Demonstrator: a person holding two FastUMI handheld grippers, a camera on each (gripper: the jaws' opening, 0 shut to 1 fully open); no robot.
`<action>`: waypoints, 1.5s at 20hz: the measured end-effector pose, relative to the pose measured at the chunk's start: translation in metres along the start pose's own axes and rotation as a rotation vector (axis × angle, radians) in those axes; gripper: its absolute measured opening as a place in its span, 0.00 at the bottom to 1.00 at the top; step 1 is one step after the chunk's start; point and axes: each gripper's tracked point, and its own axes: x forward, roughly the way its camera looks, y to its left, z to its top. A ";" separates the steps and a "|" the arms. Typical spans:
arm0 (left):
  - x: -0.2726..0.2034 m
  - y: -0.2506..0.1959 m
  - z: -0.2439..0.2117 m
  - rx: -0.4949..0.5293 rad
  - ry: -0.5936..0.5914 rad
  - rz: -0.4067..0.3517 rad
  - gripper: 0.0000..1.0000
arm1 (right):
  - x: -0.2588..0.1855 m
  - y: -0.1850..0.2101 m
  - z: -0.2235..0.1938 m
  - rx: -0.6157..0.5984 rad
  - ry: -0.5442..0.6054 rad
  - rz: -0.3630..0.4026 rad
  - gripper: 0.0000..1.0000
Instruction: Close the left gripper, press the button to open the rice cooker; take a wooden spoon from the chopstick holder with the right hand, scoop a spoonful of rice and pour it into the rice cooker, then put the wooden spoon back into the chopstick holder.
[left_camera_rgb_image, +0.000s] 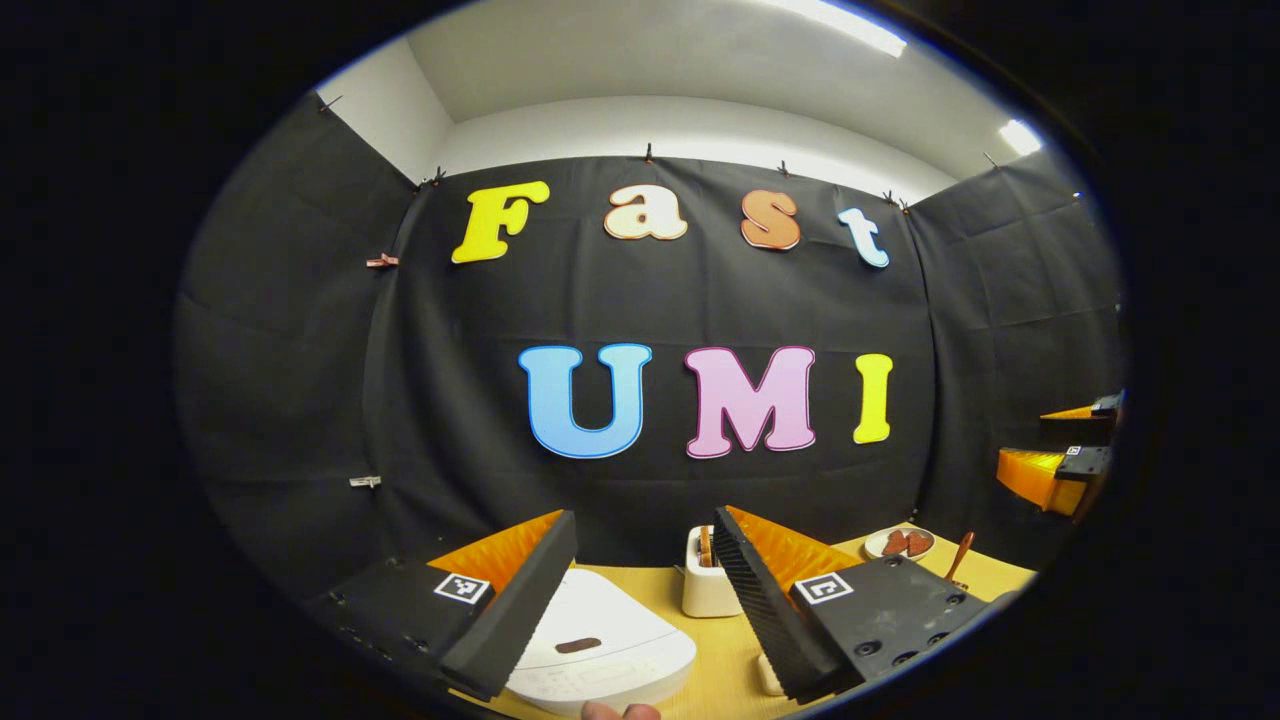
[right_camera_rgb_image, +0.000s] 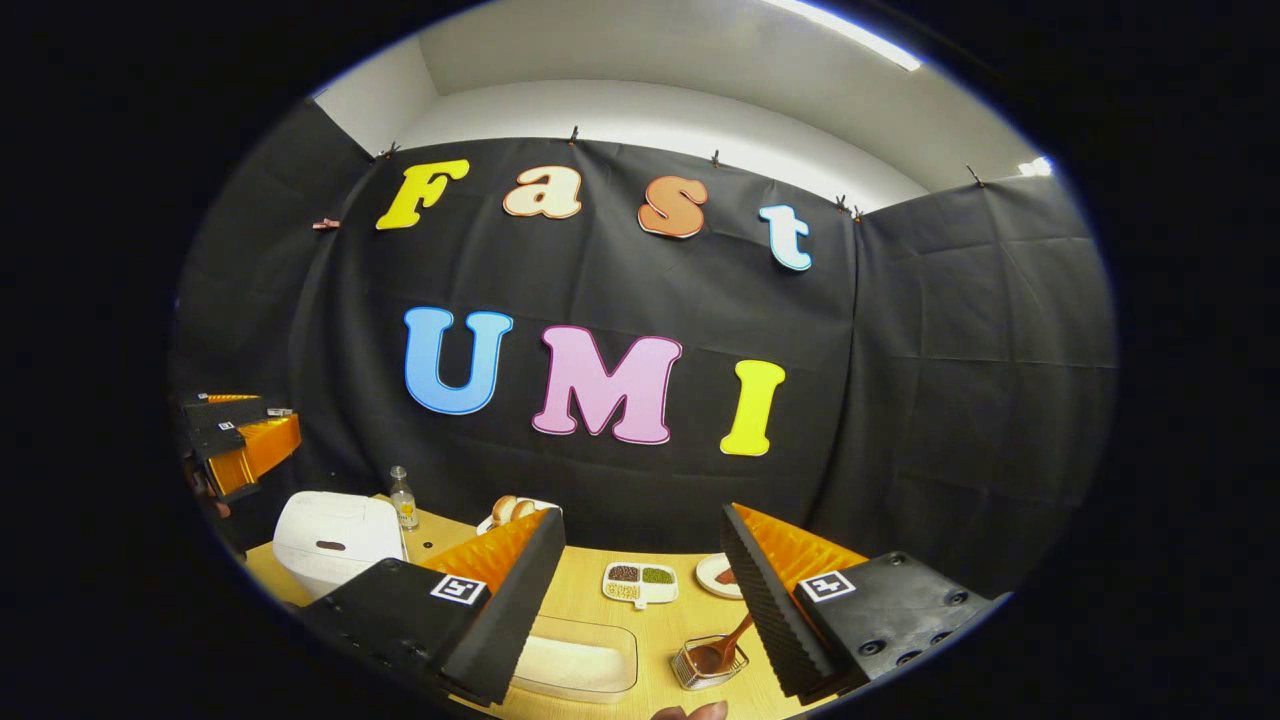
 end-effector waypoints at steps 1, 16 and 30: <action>0.000 0.002 -0.001 -0.005 0.005 0.001 0.95 | 0.000 0.002 0.002 0.001 -0.007 0.006 0.97; 0.022 0.058 -0.065 -0.021 0.244 -0.182 0.08 | 0.007 0.017 0.009 -0.019 -0.040 0.053 0.97; 0.062 0.068 -0.218 -0.099 0.800 -0.324 0.07 | -0.004 -0.018 -0.002 -0.030 -0.016 -0.049 0.97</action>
